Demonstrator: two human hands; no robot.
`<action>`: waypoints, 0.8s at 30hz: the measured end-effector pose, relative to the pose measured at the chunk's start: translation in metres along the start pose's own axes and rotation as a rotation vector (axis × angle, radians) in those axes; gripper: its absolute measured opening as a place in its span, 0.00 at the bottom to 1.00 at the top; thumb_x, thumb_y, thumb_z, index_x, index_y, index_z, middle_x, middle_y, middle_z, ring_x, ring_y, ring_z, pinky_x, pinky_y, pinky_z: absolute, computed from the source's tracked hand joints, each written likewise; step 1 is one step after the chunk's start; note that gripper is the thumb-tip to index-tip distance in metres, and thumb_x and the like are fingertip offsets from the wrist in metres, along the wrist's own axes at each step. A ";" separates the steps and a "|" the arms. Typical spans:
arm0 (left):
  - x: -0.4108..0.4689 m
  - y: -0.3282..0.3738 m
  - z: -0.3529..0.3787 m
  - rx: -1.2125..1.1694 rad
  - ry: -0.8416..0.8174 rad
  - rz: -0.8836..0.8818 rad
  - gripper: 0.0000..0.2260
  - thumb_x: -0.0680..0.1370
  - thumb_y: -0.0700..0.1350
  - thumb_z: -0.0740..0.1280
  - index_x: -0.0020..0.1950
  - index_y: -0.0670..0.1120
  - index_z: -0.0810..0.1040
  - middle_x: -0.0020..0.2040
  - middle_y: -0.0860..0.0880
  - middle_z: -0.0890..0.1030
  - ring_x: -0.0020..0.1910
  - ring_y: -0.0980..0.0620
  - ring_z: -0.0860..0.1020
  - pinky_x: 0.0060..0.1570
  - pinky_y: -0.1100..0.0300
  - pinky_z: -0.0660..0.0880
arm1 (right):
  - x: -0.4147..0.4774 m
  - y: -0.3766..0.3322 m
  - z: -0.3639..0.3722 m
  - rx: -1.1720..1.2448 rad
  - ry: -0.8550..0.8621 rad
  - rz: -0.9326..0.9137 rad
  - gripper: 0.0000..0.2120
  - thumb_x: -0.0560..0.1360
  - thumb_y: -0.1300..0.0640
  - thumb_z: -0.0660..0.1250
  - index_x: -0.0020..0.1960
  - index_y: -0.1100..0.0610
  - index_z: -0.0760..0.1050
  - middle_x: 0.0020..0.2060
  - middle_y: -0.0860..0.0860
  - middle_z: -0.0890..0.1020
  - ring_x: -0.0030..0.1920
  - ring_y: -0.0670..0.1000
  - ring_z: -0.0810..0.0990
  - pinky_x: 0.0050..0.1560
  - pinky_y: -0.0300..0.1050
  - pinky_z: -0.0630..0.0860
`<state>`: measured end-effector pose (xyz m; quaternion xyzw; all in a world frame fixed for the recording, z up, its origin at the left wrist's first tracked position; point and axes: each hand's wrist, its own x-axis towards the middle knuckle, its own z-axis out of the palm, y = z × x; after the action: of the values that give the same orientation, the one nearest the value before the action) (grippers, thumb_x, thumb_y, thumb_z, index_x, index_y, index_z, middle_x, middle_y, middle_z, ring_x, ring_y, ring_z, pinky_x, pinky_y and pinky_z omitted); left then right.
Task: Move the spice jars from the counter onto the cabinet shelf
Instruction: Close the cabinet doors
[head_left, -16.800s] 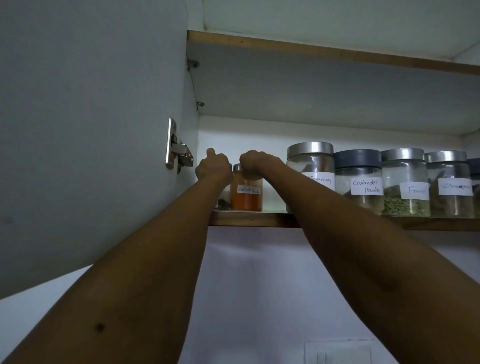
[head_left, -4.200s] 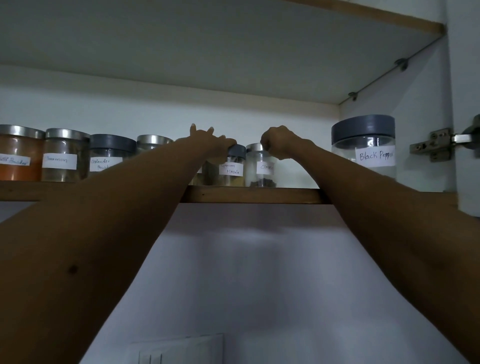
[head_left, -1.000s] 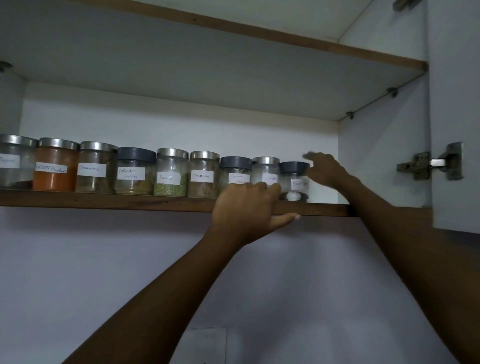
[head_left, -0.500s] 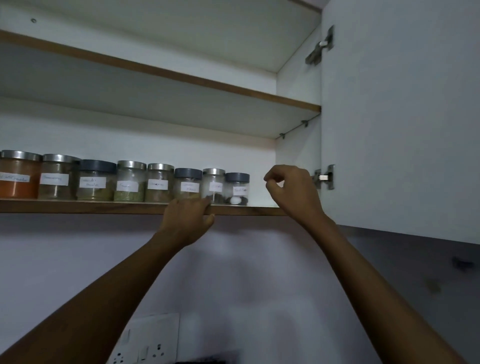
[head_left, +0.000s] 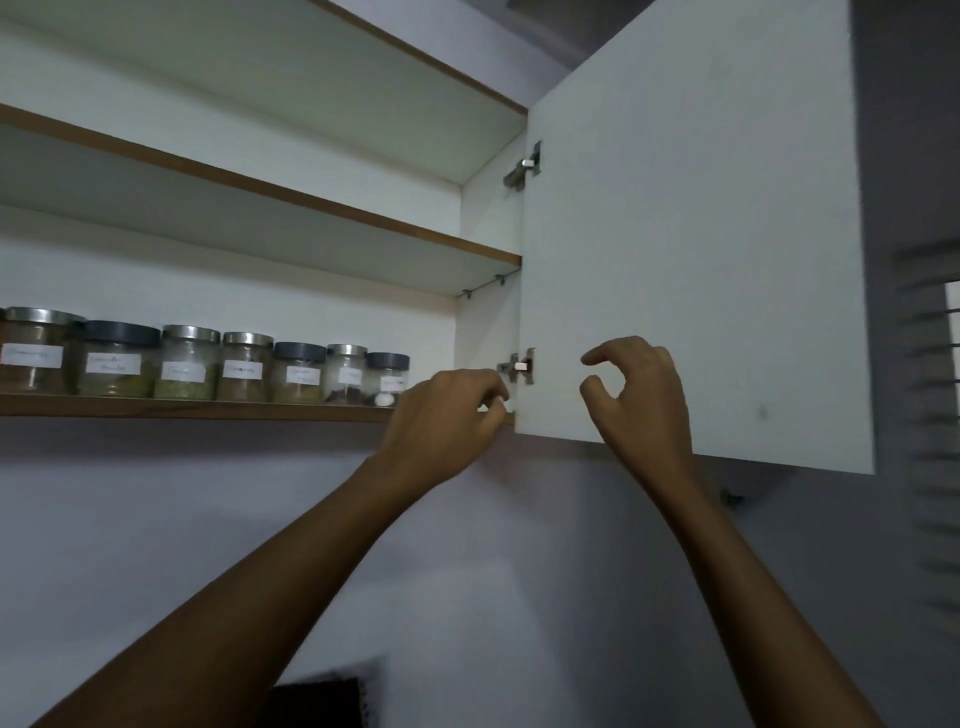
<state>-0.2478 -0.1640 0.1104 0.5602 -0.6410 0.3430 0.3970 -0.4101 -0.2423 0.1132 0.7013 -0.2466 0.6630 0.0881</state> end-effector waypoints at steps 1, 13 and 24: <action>0.000 0.014 0.002 -0.013 -0.005 0.021 0.09 0.77 0.46 0.61 0.53 0.49 0.80 0.51 0.54 0.82 0.49 0.54 0.79 0.46 0.58 0.74 | -0.002 0.001 -0.012 -0.040 0.026 -0.018 0.11 0.71 0.61 0.62 0.51 0.59 0.79 0.53 0.52 0.80 0.55 0.54 0.73 0.52 0.45 0.67; 0.024 0.128 0.022 -0.086 0.004 0.210 0.15 0.78 0.45 0.60 0.64 0.47 0.74 0.62 0.51 0.77 0.59 0.51 0.75 0.58 0.55 0.71 | 0.020 0.046 -0.115 -0.338 0.351 0.034 0.20 0.69 0.58 0.61 0.60 0.59 0.75 0.65 0.57 0.72 0.68 0.59 0.66 0.65 0.57 0.62; 0.041 0.238 0.111 -0.201 -0.174 0.105 0.40 0.77 0.54 0.65 0.77 0.45 0.42 0.77 0.44 0.40 0.76 0.45 0.42 0.73 0.52 0.49 | 0.026 0.118 -0.137 -0.103 0.041 0.216 0.23 0.78 0.61 0.57 0.73 0.54 0.60 0.73 0.54 0.62 0.69 0.55 0.66 0.60 0.46 0.67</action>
<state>-0.4994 -0.2482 0.0981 0.5109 -0.7326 0.2477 0.3754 -0.5865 -0.2888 0.1293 0.6516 -0.3527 0.6692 0.0571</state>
